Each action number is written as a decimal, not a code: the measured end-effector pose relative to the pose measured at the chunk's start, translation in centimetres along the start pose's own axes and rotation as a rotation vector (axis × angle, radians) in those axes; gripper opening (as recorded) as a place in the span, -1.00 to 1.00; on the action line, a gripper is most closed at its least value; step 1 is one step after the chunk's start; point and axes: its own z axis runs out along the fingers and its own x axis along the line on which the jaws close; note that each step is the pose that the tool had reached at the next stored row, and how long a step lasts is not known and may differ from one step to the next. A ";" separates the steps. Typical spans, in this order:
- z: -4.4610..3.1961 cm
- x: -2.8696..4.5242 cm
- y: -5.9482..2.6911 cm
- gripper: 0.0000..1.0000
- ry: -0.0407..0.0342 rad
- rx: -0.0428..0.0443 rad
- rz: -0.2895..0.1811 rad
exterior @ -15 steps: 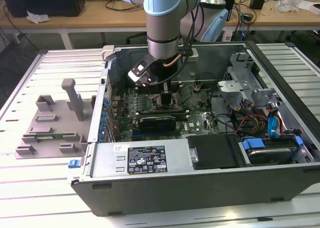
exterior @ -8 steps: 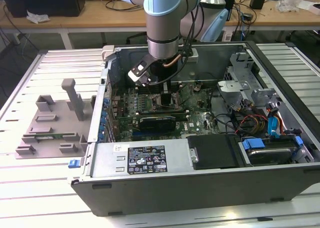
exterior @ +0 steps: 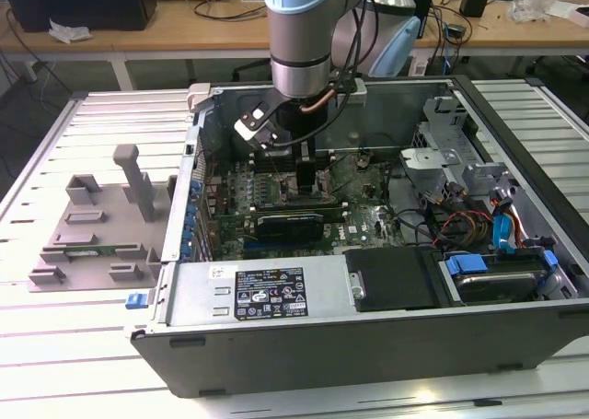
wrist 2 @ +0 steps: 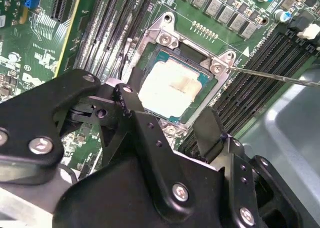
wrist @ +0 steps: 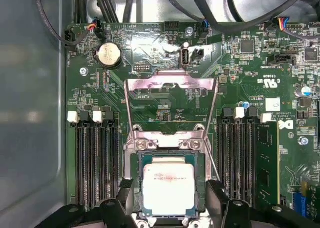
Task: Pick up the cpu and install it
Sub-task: 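Place the cpu into insertion slot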
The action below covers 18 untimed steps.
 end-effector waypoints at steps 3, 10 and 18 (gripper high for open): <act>-0.12 0.00 0.01 0.07 0.0000 0.0000 0.000; -0.42 0.00 0.02 -0.53 0.0000 0.0000 0.000; -0.31 0.00 0.02 -0.79 0.0001 0.0000 0.000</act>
